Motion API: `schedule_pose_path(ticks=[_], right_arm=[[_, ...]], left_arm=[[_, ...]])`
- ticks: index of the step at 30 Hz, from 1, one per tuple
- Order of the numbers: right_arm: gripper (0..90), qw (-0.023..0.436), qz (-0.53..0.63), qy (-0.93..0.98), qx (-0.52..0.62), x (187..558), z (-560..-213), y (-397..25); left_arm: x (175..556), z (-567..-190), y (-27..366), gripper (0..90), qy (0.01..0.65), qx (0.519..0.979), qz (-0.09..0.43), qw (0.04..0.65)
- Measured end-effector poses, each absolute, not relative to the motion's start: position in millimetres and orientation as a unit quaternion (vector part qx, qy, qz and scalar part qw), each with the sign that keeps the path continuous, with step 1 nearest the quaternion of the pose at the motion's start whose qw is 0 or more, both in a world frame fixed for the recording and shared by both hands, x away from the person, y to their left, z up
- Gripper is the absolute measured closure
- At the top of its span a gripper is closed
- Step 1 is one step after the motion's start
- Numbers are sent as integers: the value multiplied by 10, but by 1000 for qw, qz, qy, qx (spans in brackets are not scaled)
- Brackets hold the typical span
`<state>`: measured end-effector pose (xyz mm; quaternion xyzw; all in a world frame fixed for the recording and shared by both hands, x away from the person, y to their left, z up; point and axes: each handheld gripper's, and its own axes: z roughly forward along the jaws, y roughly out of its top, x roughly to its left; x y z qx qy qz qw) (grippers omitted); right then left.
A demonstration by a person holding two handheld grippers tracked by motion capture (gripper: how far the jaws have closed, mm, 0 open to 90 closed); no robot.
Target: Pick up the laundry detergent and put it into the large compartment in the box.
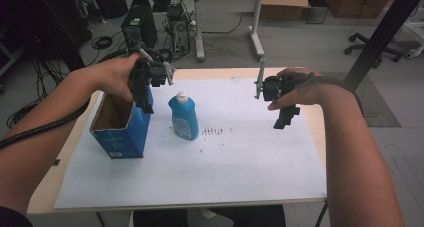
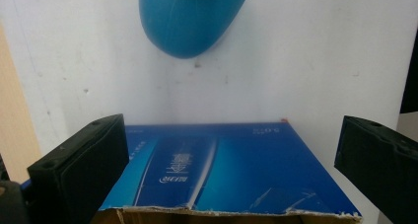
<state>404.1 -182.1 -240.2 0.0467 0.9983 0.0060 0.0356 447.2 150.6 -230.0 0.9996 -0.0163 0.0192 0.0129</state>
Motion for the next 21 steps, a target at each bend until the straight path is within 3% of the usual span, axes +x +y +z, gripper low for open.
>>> schedule_pose_path(ticks=[21], right_arm=[[55, 46, 10, 997, 66, 4042, -2440, -1805]], left_arm=[[4538, -2103, 1266, 2, -108, 994, 18, 14]])
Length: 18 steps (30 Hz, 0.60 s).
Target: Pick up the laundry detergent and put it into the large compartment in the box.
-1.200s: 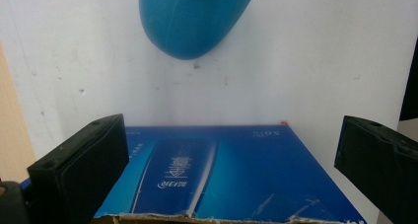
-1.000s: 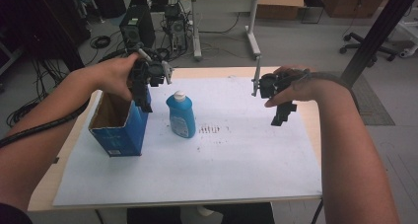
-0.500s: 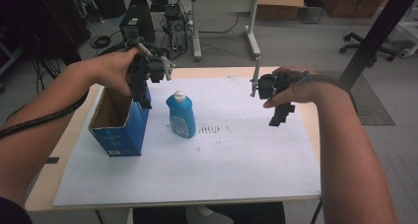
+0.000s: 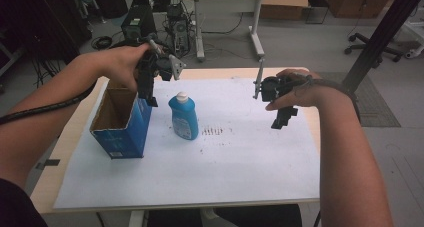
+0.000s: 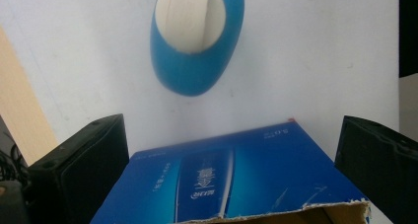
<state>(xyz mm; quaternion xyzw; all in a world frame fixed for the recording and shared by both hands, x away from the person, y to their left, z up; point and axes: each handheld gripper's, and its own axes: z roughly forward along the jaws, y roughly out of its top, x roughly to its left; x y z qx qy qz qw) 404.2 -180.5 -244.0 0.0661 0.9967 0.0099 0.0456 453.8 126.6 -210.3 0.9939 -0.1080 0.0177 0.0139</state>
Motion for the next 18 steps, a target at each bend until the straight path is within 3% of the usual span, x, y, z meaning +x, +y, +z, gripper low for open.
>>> schedule_pose_path(ticks=[18], right_arm=[[56, 62, 3, 996, 65, 3917, -2360, -1744]], left_arm=[[4547, -2064, 977, 2, -154, 988, 16, 7]])
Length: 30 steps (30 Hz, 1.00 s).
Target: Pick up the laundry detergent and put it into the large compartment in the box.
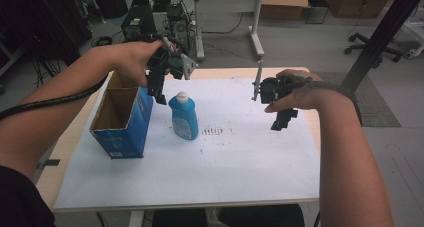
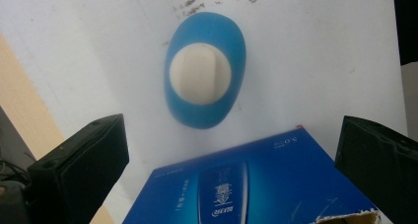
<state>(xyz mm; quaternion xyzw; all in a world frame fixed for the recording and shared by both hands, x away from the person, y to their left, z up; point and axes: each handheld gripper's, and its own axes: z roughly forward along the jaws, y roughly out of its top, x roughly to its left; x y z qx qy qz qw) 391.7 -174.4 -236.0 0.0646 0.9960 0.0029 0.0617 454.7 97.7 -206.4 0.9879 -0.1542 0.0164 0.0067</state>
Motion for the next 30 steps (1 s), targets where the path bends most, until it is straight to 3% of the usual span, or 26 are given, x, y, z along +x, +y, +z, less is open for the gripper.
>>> schedule_pose_path(ticks=[30], right_arm=[[56, 65, 11, 996, 67, 3910, -2396, -1790]], left_arm=[[4650, -2339, 791, 2, -180, 983, 15, 9]])
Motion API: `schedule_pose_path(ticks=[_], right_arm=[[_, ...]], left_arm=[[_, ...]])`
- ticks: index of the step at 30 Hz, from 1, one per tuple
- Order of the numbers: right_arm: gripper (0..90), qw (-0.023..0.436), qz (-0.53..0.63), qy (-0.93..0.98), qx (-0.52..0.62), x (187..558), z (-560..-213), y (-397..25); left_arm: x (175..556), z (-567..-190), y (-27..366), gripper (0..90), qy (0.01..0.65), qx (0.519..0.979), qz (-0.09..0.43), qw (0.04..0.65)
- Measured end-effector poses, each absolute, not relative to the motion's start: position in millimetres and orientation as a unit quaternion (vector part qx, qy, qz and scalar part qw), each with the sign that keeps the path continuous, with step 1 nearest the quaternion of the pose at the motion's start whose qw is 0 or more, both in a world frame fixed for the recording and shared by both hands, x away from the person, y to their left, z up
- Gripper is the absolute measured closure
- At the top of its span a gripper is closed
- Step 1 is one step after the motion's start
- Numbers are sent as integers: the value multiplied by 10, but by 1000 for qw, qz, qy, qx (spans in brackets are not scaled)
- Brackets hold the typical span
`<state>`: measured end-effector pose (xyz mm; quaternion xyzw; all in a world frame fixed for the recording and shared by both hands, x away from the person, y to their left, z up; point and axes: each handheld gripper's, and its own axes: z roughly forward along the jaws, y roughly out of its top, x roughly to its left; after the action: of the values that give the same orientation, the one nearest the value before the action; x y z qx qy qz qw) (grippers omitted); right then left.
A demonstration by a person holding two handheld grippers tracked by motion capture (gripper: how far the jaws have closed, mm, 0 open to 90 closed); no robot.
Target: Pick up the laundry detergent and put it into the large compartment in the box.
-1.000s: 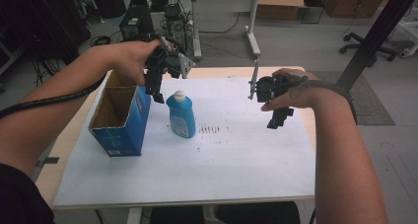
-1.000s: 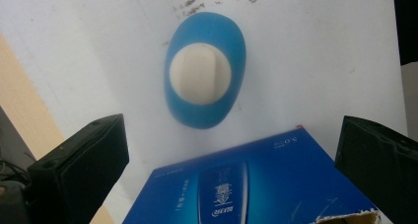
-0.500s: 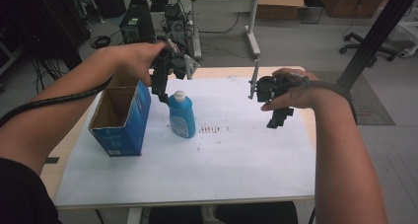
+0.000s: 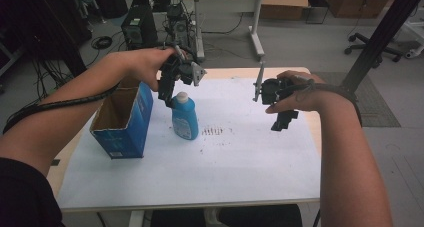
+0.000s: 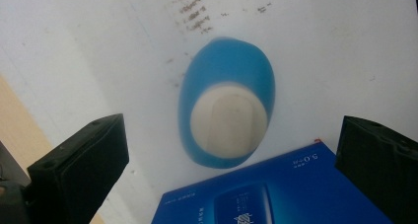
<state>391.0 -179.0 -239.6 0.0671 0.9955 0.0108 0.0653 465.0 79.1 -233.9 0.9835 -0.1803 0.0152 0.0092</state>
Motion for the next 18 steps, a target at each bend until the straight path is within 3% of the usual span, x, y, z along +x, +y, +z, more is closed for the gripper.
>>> schedule_pose_path(ticks=[18], right_arm=[[57, 64, 13, 996, 68, 3906, -2459, -1826]], left_arm=[[4614, -2661, 827, 2, -179, 984, 8, 17]])
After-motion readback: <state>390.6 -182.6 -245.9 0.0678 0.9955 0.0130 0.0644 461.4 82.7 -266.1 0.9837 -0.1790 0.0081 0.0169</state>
